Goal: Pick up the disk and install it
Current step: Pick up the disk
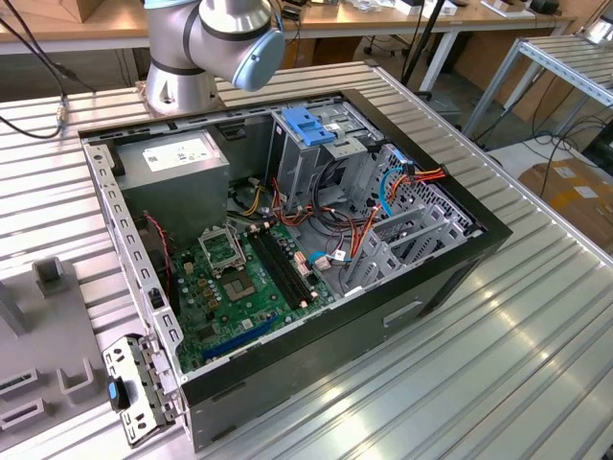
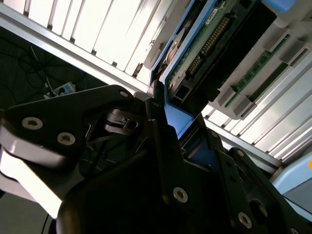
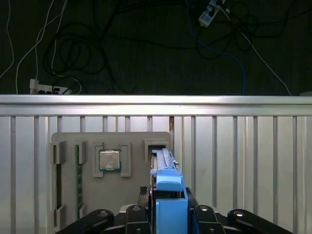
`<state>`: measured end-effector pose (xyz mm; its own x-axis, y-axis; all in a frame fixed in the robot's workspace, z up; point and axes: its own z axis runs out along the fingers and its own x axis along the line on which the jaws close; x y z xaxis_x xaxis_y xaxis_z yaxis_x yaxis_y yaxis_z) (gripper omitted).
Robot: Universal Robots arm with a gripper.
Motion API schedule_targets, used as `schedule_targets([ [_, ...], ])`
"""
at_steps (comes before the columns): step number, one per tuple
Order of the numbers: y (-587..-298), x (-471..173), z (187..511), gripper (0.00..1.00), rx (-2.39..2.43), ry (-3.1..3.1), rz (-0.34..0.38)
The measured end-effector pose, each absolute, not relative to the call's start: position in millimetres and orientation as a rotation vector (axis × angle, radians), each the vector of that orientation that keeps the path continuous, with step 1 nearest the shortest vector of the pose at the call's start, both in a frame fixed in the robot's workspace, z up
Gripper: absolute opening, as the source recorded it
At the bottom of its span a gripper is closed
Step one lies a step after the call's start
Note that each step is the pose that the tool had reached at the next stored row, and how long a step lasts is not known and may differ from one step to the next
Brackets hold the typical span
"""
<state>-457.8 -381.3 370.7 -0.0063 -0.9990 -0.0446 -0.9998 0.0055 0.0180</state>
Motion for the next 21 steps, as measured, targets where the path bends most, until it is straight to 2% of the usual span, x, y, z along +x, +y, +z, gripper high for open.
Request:
schedule_targets([
  [21,-381.3,-457.9,411.3,0.37,-2.201,2.214,0.069],
])
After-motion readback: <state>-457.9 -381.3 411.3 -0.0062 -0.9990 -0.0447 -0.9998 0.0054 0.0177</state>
